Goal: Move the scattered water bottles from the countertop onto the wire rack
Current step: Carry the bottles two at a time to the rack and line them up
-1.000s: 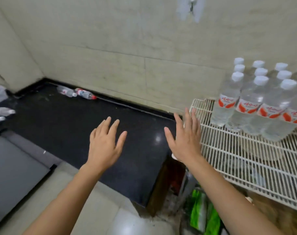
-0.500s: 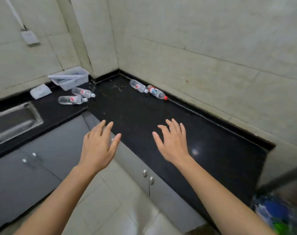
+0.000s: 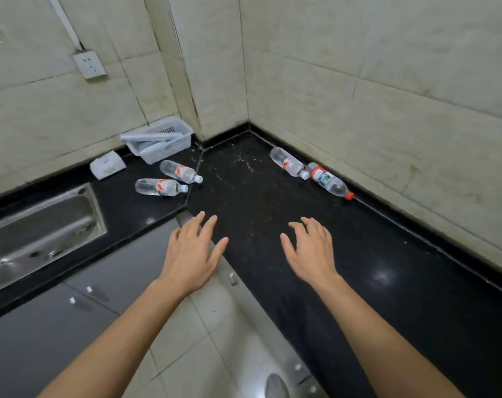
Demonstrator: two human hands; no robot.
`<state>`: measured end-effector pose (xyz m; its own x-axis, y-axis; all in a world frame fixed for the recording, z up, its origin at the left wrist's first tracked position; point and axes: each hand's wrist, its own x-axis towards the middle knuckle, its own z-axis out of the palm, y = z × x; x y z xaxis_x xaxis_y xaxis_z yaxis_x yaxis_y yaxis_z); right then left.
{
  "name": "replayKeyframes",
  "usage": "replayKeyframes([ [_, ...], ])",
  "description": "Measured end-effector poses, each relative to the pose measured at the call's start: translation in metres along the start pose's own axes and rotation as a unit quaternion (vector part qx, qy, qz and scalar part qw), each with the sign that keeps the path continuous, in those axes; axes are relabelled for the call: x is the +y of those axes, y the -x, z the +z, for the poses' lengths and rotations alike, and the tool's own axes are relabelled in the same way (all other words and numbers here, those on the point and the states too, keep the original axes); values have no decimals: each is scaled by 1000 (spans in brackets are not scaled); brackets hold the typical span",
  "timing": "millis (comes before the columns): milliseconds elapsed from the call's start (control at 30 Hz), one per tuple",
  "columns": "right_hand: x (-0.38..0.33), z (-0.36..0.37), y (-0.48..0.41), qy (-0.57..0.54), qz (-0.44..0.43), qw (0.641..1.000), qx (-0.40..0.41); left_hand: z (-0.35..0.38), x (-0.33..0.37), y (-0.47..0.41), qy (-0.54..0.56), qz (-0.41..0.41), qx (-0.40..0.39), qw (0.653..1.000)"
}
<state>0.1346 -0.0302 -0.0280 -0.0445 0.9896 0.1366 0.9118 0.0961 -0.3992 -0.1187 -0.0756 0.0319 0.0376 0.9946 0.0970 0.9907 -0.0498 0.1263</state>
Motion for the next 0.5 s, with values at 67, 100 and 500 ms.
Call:
replayKeyframes([
  [67,-15,7,-43,-4,-19,1000,-21,-7,-17,-34,-16,-5,6,1000],
  [100,-25,11,-64,-5,-30,999,-33,-10,-27,-50,-22,-11,7,1000],
  [500,-142,100,-243,-3,-114,983,-141,16,-190,-192,-29,-80,-29,996],
])
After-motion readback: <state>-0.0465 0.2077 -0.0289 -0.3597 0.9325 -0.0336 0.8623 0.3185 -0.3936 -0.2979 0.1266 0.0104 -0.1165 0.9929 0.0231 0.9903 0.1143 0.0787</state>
